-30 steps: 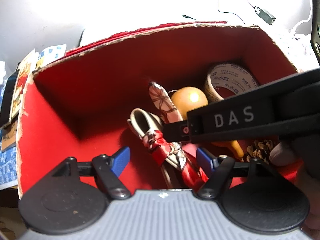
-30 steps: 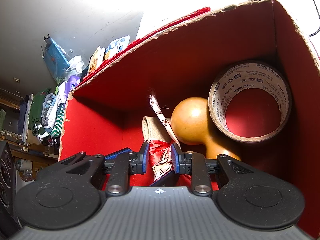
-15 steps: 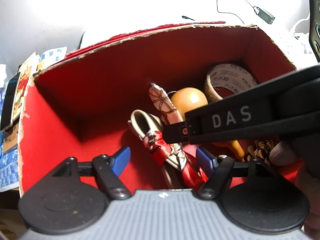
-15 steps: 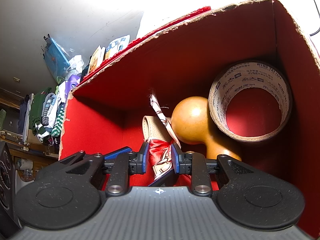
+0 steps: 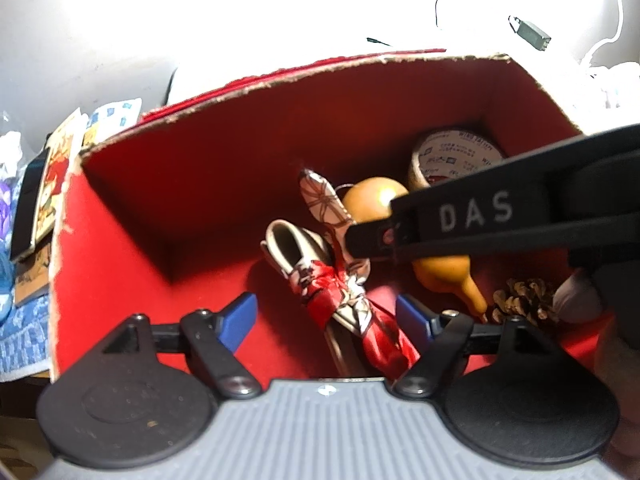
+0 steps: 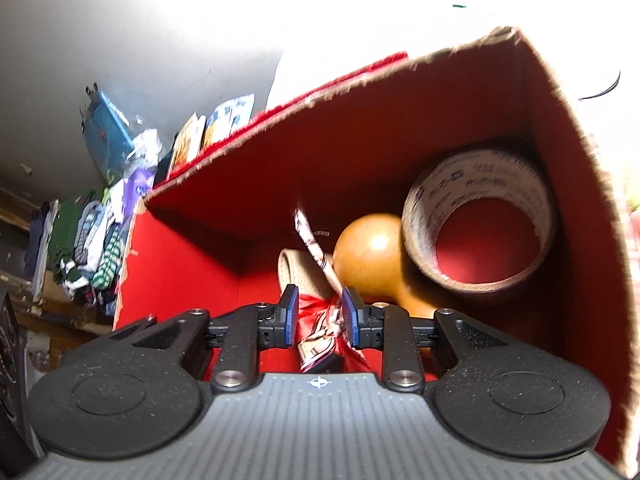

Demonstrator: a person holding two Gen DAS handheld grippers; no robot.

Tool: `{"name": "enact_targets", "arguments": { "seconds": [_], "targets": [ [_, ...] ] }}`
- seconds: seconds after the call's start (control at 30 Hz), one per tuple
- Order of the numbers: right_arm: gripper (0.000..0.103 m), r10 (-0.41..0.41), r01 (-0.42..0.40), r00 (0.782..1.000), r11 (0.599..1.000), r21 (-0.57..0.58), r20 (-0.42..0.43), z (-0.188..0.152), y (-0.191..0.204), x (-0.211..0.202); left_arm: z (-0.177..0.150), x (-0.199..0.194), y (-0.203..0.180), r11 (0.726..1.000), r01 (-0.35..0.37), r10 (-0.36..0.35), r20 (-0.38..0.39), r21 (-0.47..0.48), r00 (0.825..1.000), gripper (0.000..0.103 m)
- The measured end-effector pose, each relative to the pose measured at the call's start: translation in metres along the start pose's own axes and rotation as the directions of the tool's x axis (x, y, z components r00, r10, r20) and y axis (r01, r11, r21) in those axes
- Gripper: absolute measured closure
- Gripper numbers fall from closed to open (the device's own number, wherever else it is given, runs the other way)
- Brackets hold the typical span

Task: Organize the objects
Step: 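Lower the fabric item beside the gourd and open the right gripper, then withdraw the right gripper and move it toward the red gift box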

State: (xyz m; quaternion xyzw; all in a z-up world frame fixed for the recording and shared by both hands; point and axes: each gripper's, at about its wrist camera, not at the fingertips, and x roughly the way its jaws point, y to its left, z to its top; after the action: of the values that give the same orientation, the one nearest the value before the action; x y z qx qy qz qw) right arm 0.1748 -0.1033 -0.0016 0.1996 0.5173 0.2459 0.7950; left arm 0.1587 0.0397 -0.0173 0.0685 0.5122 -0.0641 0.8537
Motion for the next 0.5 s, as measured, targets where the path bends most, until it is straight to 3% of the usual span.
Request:
{"name": "enact_targets", "arguments": {
  "seconds": [0.27,0.5],
  "targets": [
    [0.076,-0.011,0.015,0.99,1.0,-0.023,0.143,-0.013,0.001,-0.041,-0.006,-0.03,0.007,0.997,-0.061,0.063,0.041,-0.04,0.997,0.019],
    [0.076,0.003,0.015,0.977,0.996,-0.084,0.212,-0.034,0.008,-0.066,-0.023,-0.067,0.014,0.991,-0.11,0.116,0.081,-0.075,0.99,0.019]
  ]
}}
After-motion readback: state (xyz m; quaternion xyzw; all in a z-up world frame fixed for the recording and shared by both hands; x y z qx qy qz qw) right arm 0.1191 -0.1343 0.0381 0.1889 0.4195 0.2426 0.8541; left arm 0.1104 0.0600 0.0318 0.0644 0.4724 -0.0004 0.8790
